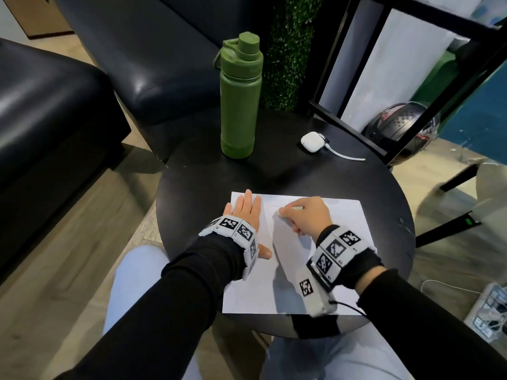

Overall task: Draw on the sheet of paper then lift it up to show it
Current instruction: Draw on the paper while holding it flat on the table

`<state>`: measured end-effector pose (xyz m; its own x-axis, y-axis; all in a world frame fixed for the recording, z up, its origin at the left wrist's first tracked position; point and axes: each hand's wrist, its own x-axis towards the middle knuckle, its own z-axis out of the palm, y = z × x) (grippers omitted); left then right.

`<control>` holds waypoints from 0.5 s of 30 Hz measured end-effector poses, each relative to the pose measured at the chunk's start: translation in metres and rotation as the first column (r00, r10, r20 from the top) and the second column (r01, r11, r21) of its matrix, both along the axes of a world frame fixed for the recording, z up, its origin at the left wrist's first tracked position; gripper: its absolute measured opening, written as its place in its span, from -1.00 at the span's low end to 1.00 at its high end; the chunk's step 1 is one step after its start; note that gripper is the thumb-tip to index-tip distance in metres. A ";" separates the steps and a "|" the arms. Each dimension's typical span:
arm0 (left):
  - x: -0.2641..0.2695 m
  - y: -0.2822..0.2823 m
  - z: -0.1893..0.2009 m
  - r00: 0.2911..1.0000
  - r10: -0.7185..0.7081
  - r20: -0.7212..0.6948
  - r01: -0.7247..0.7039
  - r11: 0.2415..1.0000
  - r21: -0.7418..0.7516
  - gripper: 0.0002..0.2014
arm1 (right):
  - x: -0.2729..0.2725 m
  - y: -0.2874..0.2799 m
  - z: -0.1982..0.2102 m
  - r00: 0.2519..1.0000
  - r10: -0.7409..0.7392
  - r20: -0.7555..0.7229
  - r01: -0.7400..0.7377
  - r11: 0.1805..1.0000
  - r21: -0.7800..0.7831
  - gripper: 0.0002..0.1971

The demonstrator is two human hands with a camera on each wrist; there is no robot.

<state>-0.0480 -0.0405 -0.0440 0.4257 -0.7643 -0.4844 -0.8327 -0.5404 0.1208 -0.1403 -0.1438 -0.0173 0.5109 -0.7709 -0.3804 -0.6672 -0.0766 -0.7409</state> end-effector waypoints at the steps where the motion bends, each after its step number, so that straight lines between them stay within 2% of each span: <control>1: 0.000 -0.001 -0.001 1.000 0.001 0.016 0.000 1.000 -0.010 0.20 | -0.001 0.006 0.001 0.998 0.050 -0.024 -0.050 0.999 0.002 -0.93; 4: 0.001 -0.003 -0.002 0.999 0.033 0.031 -0.031 0.998 -0.053 -0.03 | -0.007 0.036 0.004 0.960 0.268 -0.078 -0.264 0.963 0.054 -0.96; 5: 0.002 -0.003 -0.001 0.999 0.034 0.025 -0.033 0.998 -0.055 -0.03 | -0.007 0.037 0.005 0.952 0.296 -0.083 -0.292 0.955 0.055 -0.93; 6: 0.002 -0.003 -0.001 1.000 0.023 0.014 -0.022 0.999 -0.044 0.04 | -0.006 0.030 0.005 0.957 0.277 -0.083 -0.275 0.961 0.035 -0.92; 8: 0.002 -0.002 0.004 1.000 -0.007 -0.020 0.007 1.000 -0.011 0.18 | -0.001 0.007 0.004 0.988 0.136 -0.072 -0.140 0.989 -0.045 -0.93; 10: 0.000 0.000 0.006 0.999 -0.010 -0.039 0.010 1.000 -0.001 0.21 | 0.001 -0.006 0.003 0.999 0.033 -0.034 -0.036 0.997 -0.073 -0.90; 11: 0.000 0.001 0.005 0.999 -0.009 -0.039 0.009 1.000 -0.005 0.21 | 0.002 -0.005 0.001 0.998 0.043 -0.038 -0.046 0.996 -0.071 -0.89; 15: 0.003 0.001 0.000 1.000 -0.003 -0.016 0.002 0.999 -0.045 0.15 | -0.003 0.027 -0.002 0.961 0.265 -0.078 -0.267 0.964 -0.013 -0.89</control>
